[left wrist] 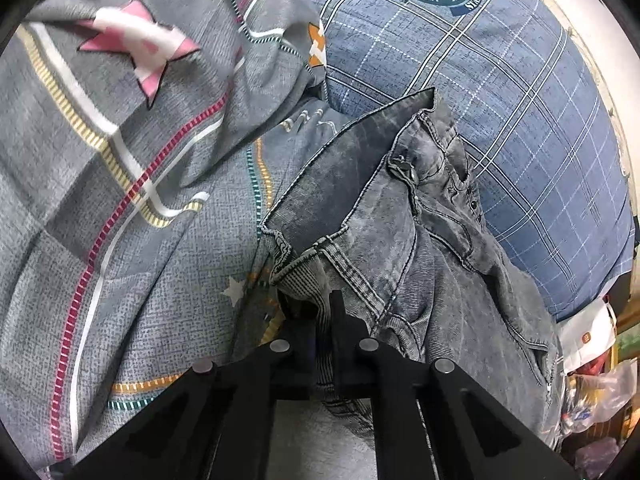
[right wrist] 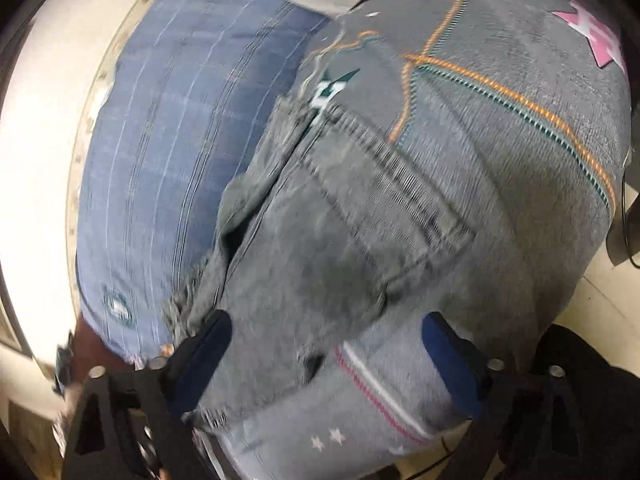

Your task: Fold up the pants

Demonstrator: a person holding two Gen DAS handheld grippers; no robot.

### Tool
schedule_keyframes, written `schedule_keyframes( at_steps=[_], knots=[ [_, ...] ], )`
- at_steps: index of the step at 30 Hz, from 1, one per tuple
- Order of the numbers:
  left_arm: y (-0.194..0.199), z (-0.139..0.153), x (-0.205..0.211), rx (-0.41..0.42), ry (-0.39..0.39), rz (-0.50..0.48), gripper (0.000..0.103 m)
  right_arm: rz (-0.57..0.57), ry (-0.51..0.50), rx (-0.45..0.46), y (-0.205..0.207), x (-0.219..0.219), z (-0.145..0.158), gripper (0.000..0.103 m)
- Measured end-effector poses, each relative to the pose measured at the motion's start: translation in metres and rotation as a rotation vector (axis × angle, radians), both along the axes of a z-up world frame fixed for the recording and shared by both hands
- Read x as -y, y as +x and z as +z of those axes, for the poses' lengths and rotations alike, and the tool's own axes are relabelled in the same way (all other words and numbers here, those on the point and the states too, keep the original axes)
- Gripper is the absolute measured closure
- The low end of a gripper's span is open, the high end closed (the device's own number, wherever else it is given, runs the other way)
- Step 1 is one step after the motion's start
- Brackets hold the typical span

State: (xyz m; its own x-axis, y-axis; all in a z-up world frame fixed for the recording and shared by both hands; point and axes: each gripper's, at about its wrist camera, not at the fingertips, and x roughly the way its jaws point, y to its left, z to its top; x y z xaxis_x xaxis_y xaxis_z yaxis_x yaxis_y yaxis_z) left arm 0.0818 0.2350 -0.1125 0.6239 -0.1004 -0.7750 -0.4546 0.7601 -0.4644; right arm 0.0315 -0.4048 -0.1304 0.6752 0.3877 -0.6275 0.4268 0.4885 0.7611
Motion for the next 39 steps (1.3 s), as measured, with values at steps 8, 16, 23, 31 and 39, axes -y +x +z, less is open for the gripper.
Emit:
schedule_keyframes(
  at_steps=[8, 16, 23, 31, 39],
  knots=[
    [0.004, -0.013, 0.001, -0.031, 0.024, -0.022, 0.098, -0.095, -0.002, -0.087, 0.016, 0.021, -0.013, 0.04],
    [0.008, -0.017, 0.002, -0.038, 0.061, -0.03, 0.097, -0.139, -0.084, -0.15, 0.012, 0.033, -0.007, 0.039],
    [0.012, -0.014, 0.006, -0.056, 0.109, -0.031, 0.099, -0.003, -0.29, -0.168, 0.035, 0.023, 0.008, 0.088],
    [0.001, 0.055, 0.018, 0.053, 0.237, -0.047, 0.1, 0.065, -0.465, -0.039, 0.037, 0.014, 0.073, 0.089],
    [-0.095, 0.101, 0.052, 0.229, 0.311, -0.04, 0.1, 0.09, -0.484, -0.083, 0.029, 0.036, 0.056, 0.084]
  ],
)
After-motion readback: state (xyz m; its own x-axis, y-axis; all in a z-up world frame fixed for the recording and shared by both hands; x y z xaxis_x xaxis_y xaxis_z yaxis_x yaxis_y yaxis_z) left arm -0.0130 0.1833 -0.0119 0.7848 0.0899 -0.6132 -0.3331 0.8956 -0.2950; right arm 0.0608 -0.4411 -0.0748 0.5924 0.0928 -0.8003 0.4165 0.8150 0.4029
